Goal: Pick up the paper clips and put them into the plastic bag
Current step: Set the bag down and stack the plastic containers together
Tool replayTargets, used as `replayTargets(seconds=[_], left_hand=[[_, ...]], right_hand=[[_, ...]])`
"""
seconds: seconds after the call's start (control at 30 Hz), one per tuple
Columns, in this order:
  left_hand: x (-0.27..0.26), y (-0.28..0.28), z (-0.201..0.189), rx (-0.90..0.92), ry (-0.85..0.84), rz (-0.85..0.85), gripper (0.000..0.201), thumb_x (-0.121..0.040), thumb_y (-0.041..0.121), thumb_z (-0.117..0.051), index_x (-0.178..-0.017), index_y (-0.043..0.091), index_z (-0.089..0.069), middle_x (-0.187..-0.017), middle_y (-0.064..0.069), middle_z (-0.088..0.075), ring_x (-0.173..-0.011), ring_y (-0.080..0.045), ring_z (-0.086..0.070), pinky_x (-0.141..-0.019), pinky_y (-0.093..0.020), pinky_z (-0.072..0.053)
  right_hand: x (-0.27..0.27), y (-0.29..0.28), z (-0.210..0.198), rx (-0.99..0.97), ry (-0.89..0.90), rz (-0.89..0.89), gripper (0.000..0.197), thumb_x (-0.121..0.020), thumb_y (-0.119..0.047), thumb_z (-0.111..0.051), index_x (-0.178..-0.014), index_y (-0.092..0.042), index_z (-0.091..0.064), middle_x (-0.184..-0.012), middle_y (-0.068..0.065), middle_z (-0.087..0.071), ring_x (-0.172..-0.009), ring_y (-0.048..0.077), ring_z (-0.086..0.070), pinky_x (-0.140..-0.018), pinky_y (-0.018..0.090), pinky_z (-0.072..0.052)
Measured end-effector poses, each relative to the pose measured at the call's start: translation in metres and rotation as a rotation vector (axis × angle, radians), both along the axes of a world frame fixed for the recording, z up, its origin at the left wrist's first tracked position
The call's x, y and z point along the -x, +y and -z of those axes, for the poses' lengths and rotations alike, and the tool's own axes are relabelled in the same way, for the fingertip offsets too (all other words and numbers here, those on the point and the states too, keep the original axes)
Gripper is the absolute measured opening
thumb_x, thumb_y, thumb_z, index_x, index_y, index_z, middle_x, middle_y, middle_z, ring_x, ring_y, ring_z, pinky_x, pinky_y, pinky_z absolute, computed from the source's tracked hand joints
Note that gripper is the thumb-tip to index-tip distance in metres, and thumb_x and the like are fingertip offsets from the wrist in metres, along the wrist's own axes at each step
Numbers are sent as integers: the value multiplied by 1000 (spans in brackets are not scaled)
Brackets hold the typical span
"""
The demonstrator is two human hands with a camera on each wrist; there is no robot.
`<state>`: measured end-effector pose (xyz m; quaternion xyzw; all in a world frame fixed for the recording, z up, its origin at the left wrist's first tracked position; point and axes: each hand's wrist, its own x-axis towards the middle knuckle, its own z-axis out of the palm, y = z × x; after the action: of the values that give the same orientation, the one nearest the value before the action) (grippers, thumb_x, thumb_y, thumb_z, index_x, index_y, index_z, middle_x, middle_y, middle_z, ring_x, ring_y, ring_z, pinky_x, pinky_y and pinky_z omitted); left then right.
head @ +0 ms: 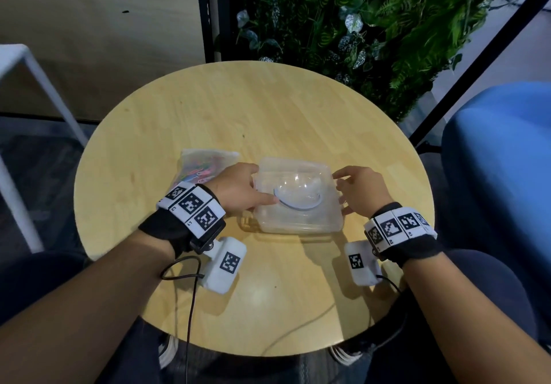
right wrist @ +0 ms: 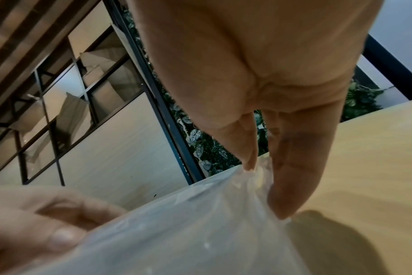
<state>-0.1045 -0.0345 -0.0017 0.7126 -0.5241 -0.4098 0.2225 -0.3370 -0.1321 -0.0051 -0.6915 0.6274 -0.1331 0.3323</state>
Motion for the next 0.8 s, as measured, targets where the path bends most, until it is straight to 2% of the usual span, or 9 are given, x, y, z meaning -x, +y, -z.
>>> replayTargets(seconds=[0.07,0.17,0.23,0.33,0.47,0.53,0.63,0.7,0.8], left_hand=[[2,2,4,19,14,-15,47,-85,31,-78,-128,20,-62,-80,8,-64,-68,-8,-66,-57,-20,-52],[4,2,10,79,-27,-43,53,-87,35,-75,-136,23,-59,-68,11,-56,-63,-8,-59,-59,-24,-47],[5,1,13,115,8,-101,60,-85,34,-78,-139,17,-57,-66,5,-53,-63,-15,-60,-66,-29,-53],[8,0,20,190,39,-199,72,-80,35,-82,-142,10,-54,-65,1,-52,-65,-22,-64,-79,-43,-60],[3,-4,20,151,-41,-99,73,-89,50,-67,-151,19,-42,-71,2,-57,-64,-15,-64,-65,-29,-52],[-2,-3,18,82,-106,29,72,-94,51,-59,-154,19,-32,-72,0,-66,-67,-18,-68,-58,-25,-48],[-3,-3,25,43,-72,58,85,-95,47,-61,-160,24,-10,-78,-12,-75,-62,-21,-74,-49,-23,-52],[0,-6,32,77,-38,27,83,-94,46,-64,-159,27,-16,-79,-14,-75,-58,-22,-74,-48,-28,-56],[3,-7,32,91,56,-42,62,-95,39,-63,-148,23,-35,-86,-19,-75,-63,-32,-75,-61,-47,-63]], right_hand=[[0,3,-2,-11,-9,-3,18,-93,-13,-53,-101,-18,-68,-74,7,-71,-56,24,-71,-57,40,-61],[2,4,-2,-7,-6,-48,29,-94,-17,-53,-120,-18,-65,-77,1,-70,-60,20,-71,-67,39,-62],[4,5,-1,-24,-42,-65,35,-93,-18,-59,-128,-15,-60,-83,0,-70,-63,20,-71,-70,38,-61],[5,8,-2,-4,-63,-49,38,-91,-18,-64,-128,-14,-59,-91,4,-68,-62,19,-69,-61,28,-59],[2,6,0,-35,-74,-42,37,-95,-13,-54,-131,-12,-57,-83,-5,-59,-63,22,-67,-70,36,-60],[3,5,0,-112,-185,-47,39,-96,-7,-51,-134,-11,-54,-83,-2,-58,-65,23,-65,-72,41,-60],[5,3,1,-111,-229,-39,42,-95,-3,-49,-136,-12,-53,-89,4,-58,-64,23,-62,-75,43,-60],[4,3,4,-67,-169,-23,42,-94,-4,-50,-134,-13,-55,-89,2,-59,-67,25,-65,-79,44,-59],[5,2,9,-39,-168,57,36,-91,-6,-56,-125,-12,-63,-80,-1,-64,-68,25,-70,-78,42,-60]])
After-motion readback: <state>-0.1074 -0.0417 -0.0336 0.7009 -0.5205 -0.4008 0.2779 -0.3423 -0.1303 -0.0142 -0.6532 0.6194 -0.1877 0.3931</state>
